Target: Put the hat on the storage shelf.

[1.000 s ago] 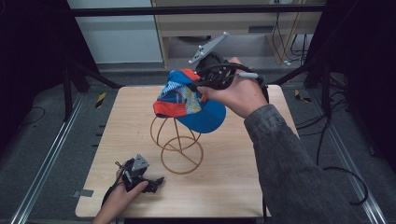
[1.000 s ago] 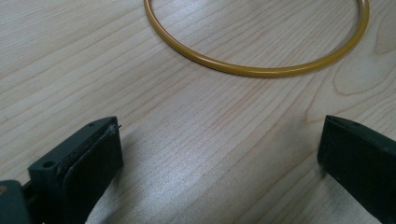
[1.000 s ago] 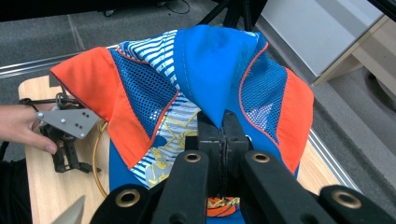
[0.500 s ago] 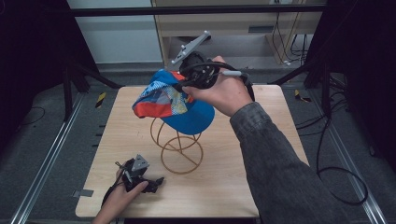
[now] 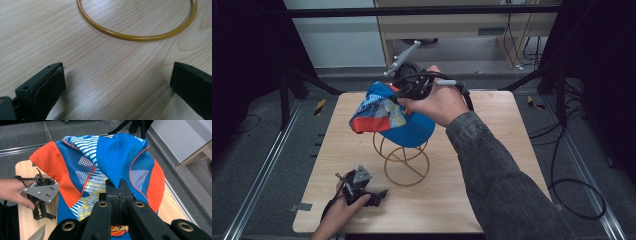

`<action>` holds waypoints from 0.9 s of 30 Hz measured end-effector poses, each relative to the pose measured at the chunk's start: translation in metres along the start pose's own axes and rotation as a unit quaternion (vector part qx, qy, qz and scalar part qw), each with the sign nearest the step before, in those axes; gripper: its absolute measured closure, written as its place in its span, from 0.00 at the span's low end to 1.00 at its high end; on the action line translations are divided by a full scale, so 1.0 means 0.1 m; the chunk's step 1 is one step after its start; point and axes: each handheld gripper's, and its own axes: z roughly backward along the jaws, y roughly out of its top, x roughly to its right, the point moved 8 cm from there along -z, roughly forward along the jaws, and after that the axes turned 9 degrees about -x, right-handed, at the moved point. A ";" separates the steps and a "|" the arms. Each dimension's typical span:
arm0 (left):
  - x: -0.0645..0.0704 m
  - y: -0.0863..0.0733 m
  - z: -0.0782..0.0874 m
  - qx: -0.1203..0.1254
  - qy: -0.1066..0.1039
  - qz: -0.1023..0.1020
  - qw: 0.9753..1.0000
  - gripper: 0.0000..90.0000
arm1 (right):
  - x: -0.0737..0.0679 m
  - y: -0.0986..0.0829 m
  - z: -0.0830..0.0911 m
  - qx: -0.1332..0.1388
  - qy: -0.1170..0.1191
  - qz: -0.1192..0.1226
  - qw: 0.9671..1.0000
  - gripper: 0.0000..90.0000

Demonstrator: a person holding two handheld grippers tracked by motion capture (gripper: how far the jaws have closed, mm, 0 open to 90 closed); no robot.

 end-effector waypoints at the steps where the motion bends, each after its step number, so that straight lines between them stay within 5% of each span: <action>1: 0.00 0.00 0.00 0.000 0.000 0.000 1.000 0.00 | -0.01 0.00 -0.02 -0.001 0.001 0.002 1.000 1.00; 27: 0.01 0.00 0.00 0.000 -0.001 -0.001 1.000 0.00 | -0.09 0.00 -0.35 -0.037 0.016 0.008 0.999 0.99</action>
